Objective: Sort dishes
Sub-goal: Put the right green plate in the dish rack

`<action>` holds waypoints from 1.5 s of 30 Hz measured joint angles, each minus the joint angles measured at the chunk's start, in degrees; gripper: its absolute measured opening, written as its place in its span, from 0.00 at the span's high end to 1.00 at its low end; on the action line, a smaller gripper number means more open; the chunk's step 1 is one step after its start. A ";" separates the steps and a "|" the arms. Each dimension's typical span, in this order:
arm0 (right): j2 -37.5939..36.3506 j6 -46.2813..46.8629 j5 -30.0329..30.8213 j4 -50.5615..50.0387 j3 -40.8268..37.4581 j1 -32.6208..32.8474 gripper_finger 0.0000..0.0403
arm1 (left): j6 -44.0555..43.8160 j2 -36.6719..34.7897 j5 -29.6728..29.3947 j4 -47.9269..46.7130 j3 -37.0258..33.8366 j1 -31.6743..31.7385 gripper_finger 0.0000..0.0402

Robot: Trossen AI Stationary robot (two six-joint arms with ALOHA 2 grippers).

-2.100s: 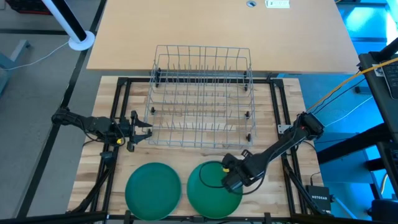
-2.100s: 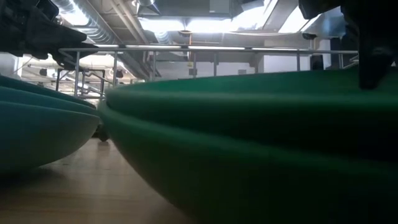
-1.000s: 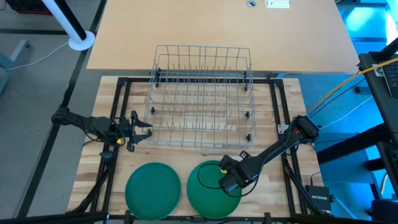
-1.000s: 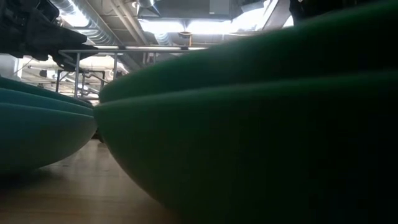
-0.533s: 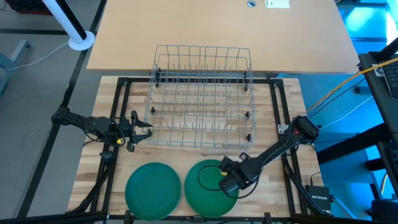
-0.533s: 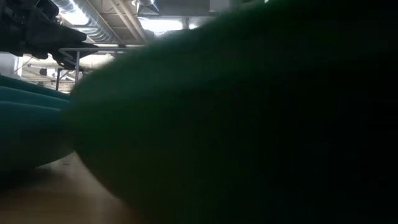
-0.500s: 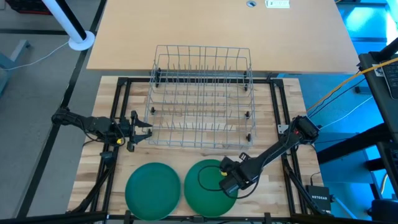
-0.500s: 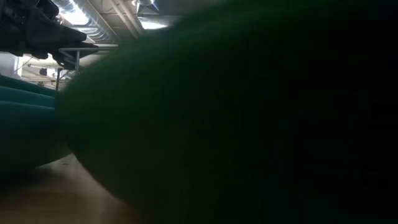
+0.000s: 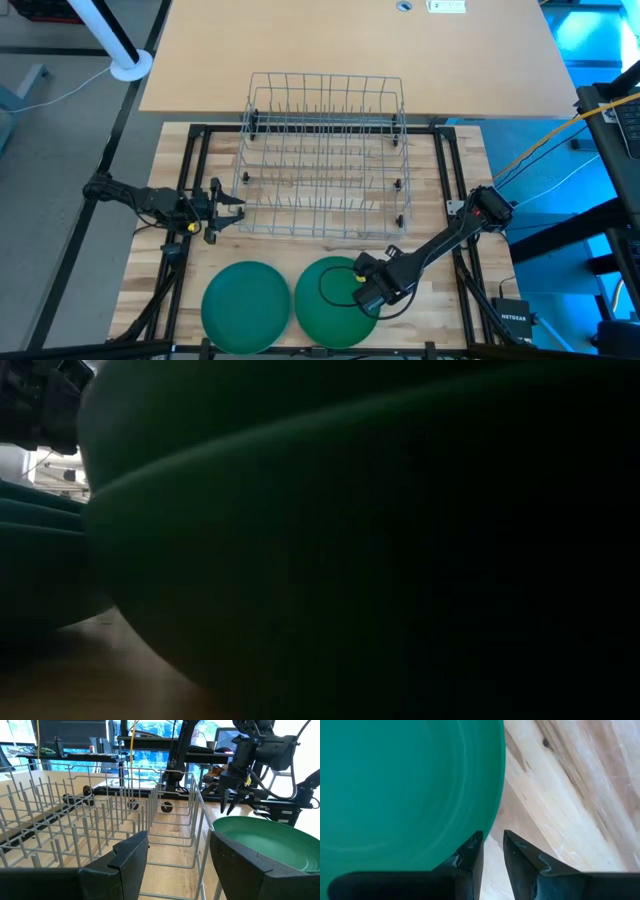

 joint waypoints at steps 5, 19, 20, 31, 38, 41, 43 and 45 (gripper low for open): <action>-0.03 1.53 -0.04 4.59 -3.01 -0.02 0.80 | 0.00 0.00 0.01 0.00 0.00 -0.01 0.49; -0.03 1.62 0.04 5.58 -3.58 -0.04 0.86 | 0.00 0.00 0.00 0.00 0.00 0.00 0.49; -0.03 1.62 0.10 5.64 -3.58 -0.04 0.88 | 0.00 0.00 0.00 0.00 0.00 -0.02 0.49; -0.07 1.75 0.91 5.47 -3.58 -0.11 0.99 | 0.00 0.00 0.00 0.00 0.00 -0.02 0.49; -0.07 1.40 0.89 5.56 -3.58 -0.11 0.99 | 0.00 0.00 0.00 0.01 0.00 0.00 0.49; -0.07 1.27 1.34 5.51 -3.50 -0.11 0.99 | 0.00 0.00 0.00 0.00 0.00 -0.01 0.49; -0.07 0.55 1.57 4.63 -2.74 -0.09 0.99 | 0.00 0.00 0.02 0.00 0.00 0.00 0.49; -0.07 0.05 1.86 2.86 -1.37 -0.10 1.00 | 0.00 0.00 0.02 0.00 0.00 -0.01 0.49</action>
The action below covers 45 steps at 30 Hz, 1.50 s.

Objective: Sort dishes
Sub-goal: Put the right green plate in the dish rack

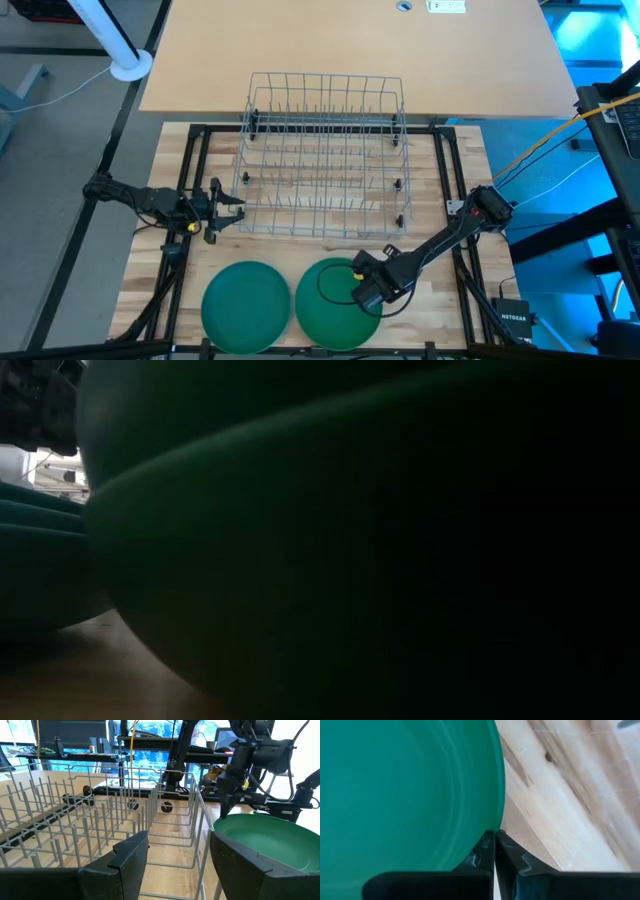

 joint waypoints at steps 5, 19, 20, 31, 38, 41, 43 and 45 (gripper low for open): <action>0.00 -0.26 2.72 -3.56 3.28 0.03 1.00 | -1.76 0.00 -0.02 0.03 0.00 -0.01 0.49; 0.00 -3.25 9.09 -5.55 8.10 0.03 1.00 | -14.59 -0.04 -1.14 0.57 0.13 0.01 0.49; 0.00 -3.31 9.80 -5.61 8.66 0.03 1.00 | -17.65 -0.04 -0.57 0.75 0.17 0.01 0.49; 0.00 -5.01 11.76 -7.15 10.21 0.08 1.00 | -18.50 0.02 5.64 4.40 0.00 -0.01 0.49; 0.00 -6.91 13.99 -7.70 11.51 0.08 1.00 | -13.96 0.01 5.66 10.87 0.00 -0.01 0.49; 0.00 -8.04 15.56 -7.73 12.62 0.08 1.00 | -16.58 0.02 6.03 11.10 0.00 -0.04 0.49; 0.00 -9.01 16.05 -7.69 13.09 0.08 1.00 | -19.55 0.11 7.52 10.67 0.00 -0.12 0.49; 0.00 -9.23 16.17 -7.67 13.14 0.08 1.00 | -21.14 0.53 9.80 10.62 0.00 -0.61 0.49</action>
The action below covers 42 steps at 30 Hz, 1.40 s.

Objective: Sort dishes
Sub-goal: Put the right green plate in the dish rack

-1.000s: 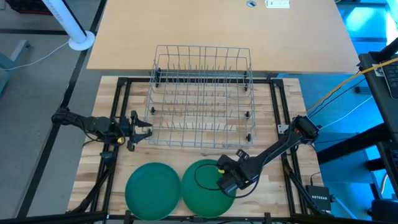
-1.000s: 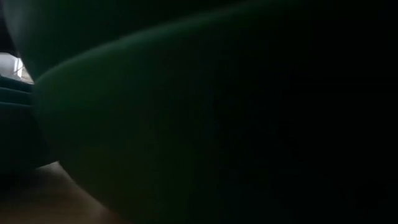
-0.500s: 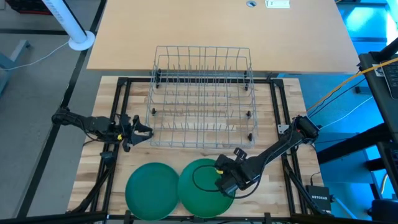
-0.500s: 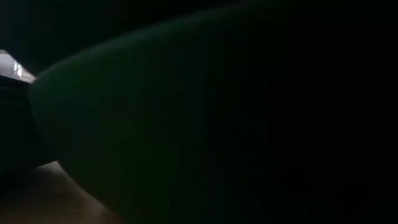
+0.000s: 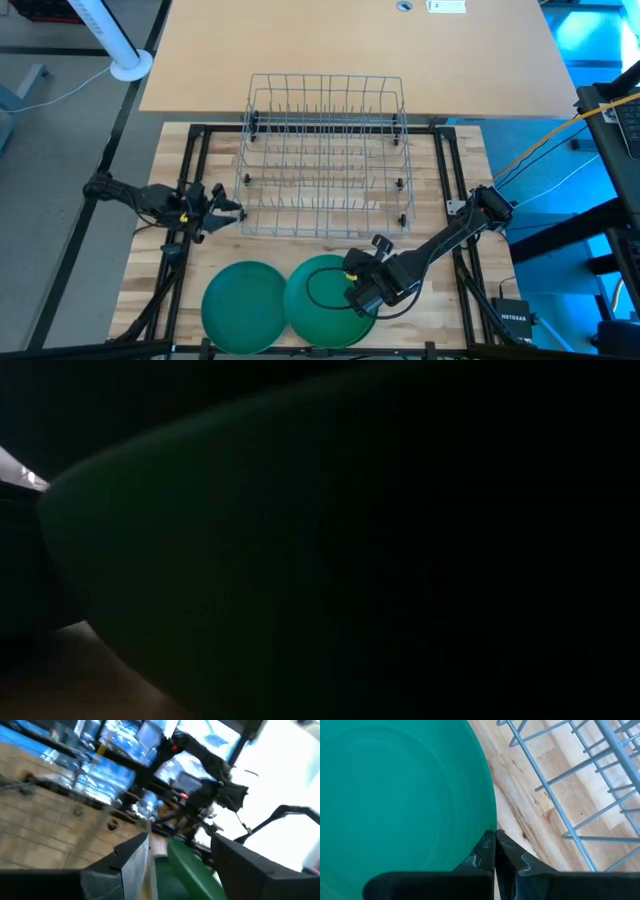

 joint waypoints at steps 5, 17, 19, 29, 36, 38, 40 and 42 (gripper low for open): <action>0.00 0.02 -0.02 -0.02 -0.01 0.00 1.00 | 0.55 0.19 1.39 3.83 0.00 -2.02 0.49; 0.00 0.11 -0.04 0.02 -0.02 -0.02 1.00 | 2.52 10.00 3.48 19.88 1.71 -11.33 0.49; 0.00 0.13 -0.06 0.02 -0.02 -0.02 1.00 | 4.06 14.20 3.01 20.41 4.76 -12.64 0.49; 0.00 -0.13 -0.35 0.07 -0.04 -0.04 1.00 | 2.16 42.06 2.24 10.87 23.09 -16.32 0.49; 0.00 -3.63 -0.26 0.68 -0.04 -0.04 1.00 | -14.56 53.24 2.25 -1.78 28.76 -18.09 0.49; 0.00 -4.75 0.21 1.38 -0.07 -0.04 1.00 | -19.08 55.19 2.26 -1.22 28.76 -18.56 0.49; 0.00 -5.82 0.58 2.00 -0.07 -0.07 1.00 | -23.68 56.99 2.29 -1.09 28.76 -18.86 0.49; 0.00 -6.03 0.58 2.12 -0.07 -0.09 1.00 | -27.25 58.82 2.40 -1.13 28.76 -19.06 0.49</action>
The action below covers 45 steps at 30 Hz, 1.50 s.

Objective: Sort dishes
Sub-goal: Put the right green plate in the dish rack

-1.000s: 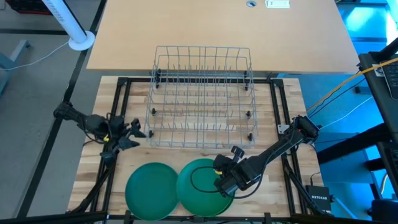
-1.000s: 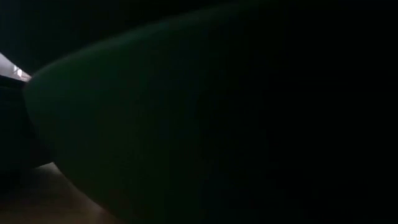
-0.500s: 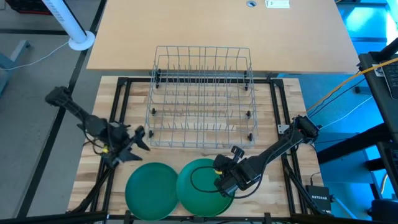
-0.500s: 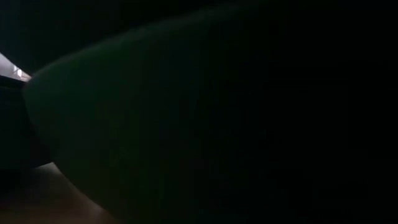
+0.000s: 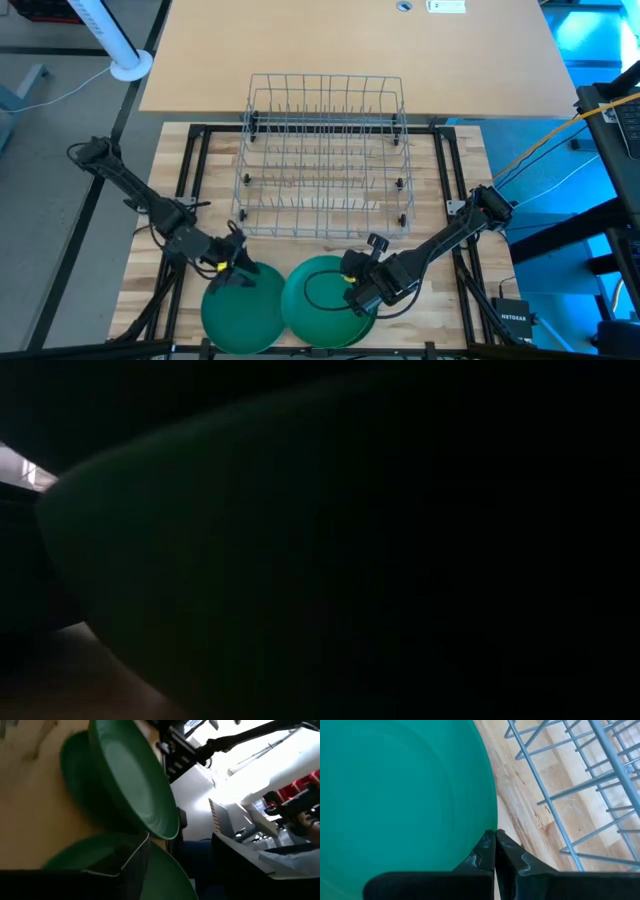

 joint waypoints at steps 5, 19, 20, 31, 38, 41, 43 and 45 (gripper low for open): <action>0.00 -0.44 0.23 0.11 0.00 0.00 1.00 | -4.27 4.50 -0.05 2.44 0.00 -0.96 0.49; -0.02 -1.52 0.52 0.93 -0.02 0.01 1.00 | -8.79 17.21 -0.97 14.83 0.02 -1.30 0.49; -0.02 -1.54 0.83 1.10 -0.02 0.01 1.00 | -9.39 17.88 -1.52 15.16 0.02 -1.30 0.49; -0.04 -1.55 1.04 1.09 -0.02 0.04 1.00 | -10.60 25.89 -5.20 25.98 0.02 -1.16 0.49; -0.04 -1.95 1.41 1.18 -0.02 0.05 1.00 | -10.51 28.48 -5.99 28.07 0.02 -0.63 0.49; -0.04 -2.03 1.51 1.38 -0.02 0.04 1.00 | -10.56 29.06 -6.02 29.19 0.02 0.03 0.49; -0.04 -2.42 1.93 1.58 -0.02 0.05 1.00 | -10.56 29.74 -6.06 30.96 0.02 0.46 0.49; -0.04 -2.59 2.30 1.85 -0.02 0.07 1.00 | -10.57 30.33 -6.06 32.64 0.02 0.89 0.49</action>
